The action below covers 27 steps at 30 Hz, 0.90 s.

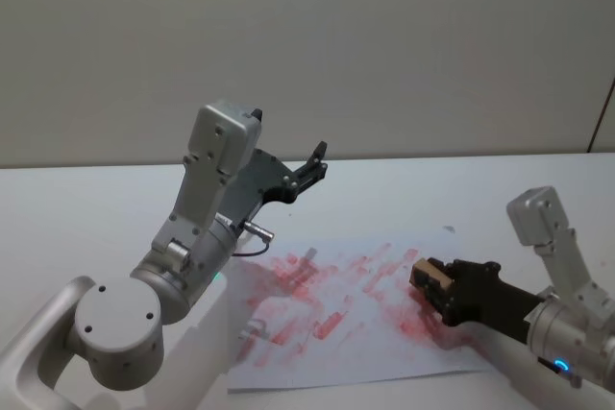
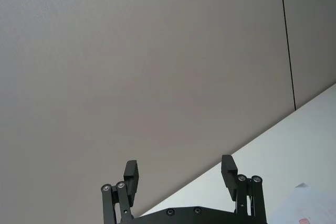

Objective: Use the one hand to pick up the stamp and affix it onto the A4 paper.

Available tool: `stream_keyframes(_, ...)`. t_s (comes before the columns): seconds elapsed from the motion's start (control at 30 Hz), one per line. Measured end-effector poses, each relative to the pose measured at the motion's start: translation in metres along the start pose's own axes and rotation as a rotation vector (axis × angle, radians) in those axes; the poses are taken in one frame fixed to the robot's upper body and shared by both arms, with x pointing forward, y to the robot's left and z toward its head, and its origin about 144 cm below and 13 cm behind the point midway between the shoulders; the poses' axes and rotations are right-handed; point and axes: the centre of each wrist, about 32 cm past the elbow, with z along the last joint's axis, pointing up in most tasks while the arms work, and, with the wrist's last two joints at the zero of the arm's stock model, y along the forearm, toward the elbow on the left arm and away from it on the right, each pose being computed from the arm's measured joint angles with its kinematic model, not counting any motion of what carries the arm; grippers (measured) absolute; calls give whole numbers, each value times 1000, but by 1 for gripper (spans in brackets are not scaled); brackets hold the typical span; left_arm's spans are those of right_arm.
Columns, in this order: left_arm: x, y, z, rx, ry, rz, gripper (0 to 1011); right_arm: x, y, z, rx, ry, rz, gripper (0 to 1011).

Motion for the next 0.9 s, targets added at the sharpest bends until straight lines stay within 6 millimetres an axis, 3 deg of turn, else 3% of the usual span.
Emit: stream_keyframes(0.9,0,0,0,0,0,0,1001,6,10,2,-109,-46,11,218)
